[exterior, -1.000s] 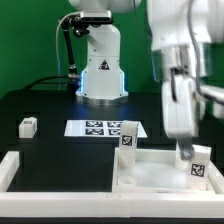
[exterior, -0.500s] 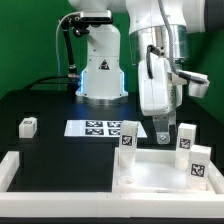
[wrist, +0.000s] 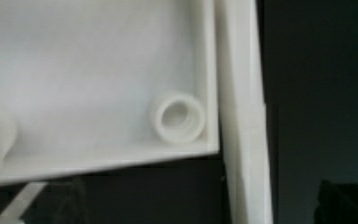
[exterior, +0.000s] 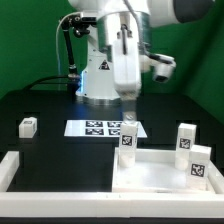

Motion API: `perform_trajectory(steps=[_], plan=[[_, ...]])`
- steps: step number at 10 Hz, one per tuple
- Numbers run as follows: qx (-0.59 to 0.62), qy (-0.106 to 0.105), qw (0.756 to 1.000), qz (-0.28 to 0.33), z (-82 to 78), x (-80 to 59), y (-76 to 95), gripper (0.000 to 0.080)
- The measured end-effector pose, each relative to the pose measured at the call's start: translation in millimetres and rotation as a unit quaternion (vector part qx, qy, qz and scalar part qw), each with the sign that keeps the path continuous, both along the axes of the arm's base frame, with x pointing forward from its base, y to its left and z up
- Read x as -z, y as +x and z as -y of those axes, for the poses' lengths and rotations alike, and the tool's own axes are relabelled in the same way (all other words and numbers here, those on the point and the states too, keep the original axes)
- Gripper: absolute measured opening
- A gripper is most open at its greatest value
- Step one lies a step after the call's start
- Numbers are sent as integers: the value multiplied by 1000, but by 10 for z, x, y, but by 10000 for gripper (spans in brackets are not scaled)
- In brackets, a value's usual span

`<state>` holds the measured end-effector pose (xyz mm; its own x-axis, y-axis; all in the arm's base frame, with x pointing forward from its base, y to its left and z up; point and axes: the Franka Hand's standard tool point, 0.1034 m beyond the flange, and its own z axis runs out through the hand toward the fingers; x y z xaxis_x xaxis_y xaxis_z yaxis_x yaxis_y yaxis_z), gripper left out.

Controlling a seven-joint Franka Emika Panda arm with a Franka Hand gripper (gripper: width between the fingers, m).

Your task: Assemble square table

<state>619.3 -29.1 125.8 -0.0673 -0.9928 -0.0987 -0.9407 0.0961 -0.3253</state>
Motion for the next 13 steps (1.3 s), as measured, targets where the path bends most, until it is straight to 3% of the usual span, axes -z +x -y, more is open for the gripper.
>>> perform_trajectory(steps=[2, 3, 7, 9, 11, 12, 13], plan=[[-122, -52, 991, 14, 388, -109, -166, 648], [-130, -55, 990, 13, 381, -97, -165, 648], [-286, -112, 951, 21, 400, -67, -182, 648], [-416, -158, 896, 0, 767, 169, -573, 648], [-500, -179, 847, -22, 1247, 461, -1034, 648], [-526, -195, 827, -25, 1309, 543, -1109, 648], [-540, -195, 818, -23, 1249, 514, -1055, 648]])
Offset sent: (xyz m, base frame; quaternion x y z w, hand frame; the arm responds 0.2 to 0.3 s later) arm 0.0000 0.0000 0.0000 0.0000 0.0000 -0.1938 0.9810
